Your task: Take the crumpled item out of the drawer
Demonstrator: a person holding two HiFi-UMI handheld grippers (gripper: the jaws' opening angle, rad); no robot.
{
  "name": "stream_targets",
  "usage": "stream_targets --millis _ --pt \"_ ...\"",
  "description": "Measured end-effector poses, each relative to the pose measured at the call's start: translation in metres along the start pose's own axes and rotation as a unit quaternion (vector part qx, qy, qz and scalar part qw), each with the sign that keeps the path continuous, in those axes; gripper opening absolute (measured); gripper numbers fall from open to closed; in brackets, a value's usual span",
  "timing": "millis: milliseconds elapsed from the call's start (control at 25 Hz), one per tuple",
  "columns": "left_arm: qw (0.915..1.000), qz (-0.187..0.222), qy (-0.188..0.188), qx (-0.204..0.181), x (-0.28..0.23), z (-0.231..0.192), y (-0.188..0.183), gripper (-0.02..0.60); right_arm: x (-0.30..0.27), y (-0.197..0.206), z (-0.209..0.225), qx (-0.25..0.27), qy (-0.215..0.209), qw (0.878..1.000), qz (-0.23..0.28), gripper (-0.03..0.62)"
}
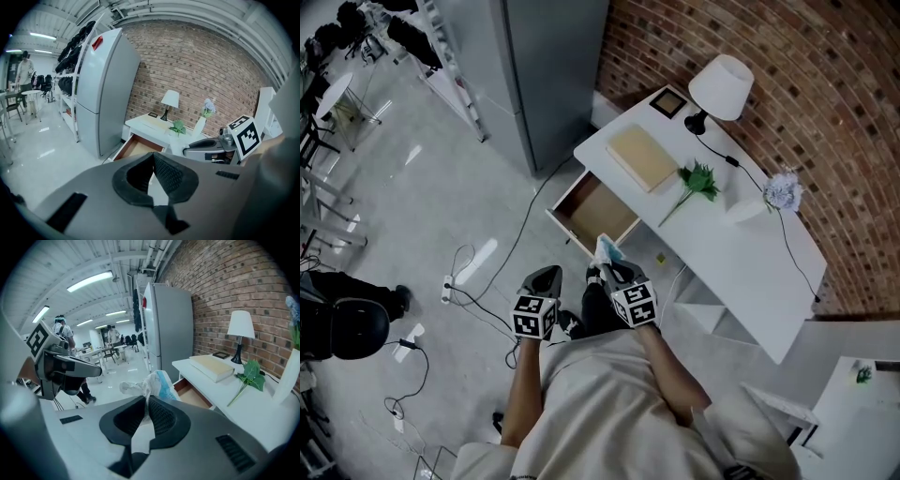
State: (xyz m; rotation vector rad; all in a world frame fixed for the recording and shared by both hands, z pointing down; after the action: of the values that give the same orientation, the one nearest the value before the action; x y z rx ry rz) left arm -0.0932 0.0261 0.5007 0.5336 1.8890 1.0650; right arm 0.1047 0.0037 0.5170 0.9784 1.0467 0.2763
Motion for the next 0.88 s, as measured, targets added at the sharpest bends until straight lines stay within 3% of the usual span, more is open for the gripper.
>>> stream_targets --millis 880 --pt "1.0000 0.005 0.008 0.001 -0.009 0.007 -0.005 0.015 0.003 -0.005 0.013 -0.009 0.002 1.000 0.012 0.056"
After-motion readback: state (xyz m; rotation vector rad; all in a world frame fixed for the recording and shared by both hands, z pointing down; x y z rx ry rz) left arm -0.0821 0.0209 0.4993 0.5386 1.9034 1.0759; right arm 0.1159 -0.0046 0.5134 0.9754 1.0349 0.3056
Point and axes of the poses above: the fingertips, and each gripper's own axes: x backward along the fingers, z to its right, y out of its underside, the point moved 7 cm from there along x, backward along the fingers, and after that the axes turned 4 degrees about -x, right-handed, at the moved point
